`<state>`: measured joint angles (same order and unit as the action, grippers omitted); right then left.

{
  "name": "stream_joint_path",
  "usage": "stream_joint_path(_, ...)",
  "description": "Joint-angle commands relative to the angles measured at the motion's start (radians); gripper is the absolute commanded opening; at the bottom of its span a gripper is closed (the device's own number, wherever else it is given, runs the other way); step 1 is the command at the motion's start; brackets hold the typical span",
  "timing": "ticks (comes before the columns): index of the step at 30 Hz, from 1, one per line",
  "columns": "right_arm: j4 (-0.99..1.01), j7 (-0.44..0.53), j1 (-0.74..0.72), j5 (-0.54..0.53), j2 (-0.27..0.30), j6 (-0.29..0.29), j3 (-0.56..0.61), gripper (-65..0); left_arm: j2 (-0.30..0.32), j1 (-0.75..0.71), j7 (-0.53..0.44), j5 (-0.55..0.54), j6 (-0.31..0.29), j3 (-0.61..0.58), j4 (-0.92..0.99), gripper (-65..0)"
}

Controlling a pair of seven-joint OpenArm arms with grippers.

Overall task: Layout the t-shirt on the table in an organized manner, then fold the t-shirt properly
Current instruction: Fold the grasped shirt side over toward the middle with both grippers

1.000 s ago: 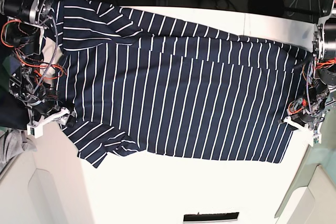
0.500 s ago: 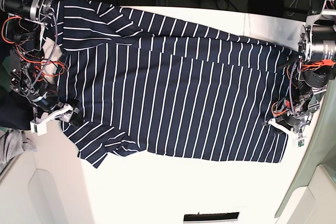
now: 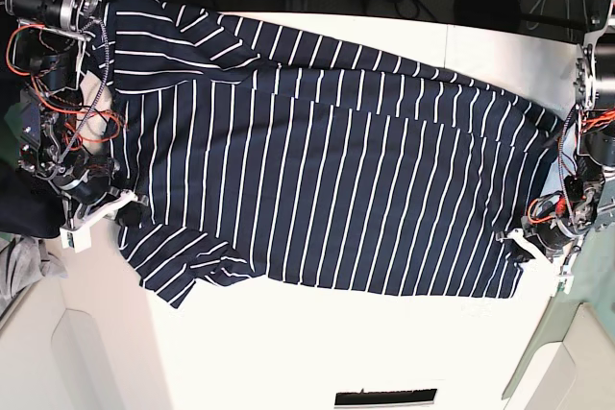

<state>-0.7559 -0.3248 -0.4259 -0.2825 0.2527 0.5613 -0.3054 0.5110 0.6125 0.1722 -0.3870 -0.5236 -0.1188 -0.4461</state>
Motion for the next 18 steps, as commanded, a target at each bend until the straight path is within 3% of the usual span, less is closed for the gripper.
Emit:
stream_joint_path(1,-0.038,-0.002,-0.021,-0.019,0.017,0.02,-0.002,-65.0,0.03,0.032,0.015,-0.042,-0.055,0.001,-0.042,-65.0)
stream_joint_path(3,-0.094,-0.058,-0.002,-0.039,0.017,0.019,-0.002,-65.0,0.059,0.032,0.113,-0.132,-0.124,0.001,-0.089,-65.0)
stream_joint_path(6,-0.235,-0.141,0.071,-0.091,0.018,0.019,-0.002,-65.0,0.121,0.021,0.231,-0.266,-0.175,0.001,-0.145,-65.0)
stream_joint_path(11,-0.502,-0.159,0.241,-0.129,0.019,0.019,-0.002,-65.0,0.238,-0.035,0.319,-0.418,-0.175,0.001,-0.224,-65.0)
stream_joint_path(18,-0.663,-0.168,0.427,-0.168,0.018,0.018,-0.003,-65.0,0.312,-0.171,0.392,-0.547,-0.175,0.002,-0.31,-65.0)
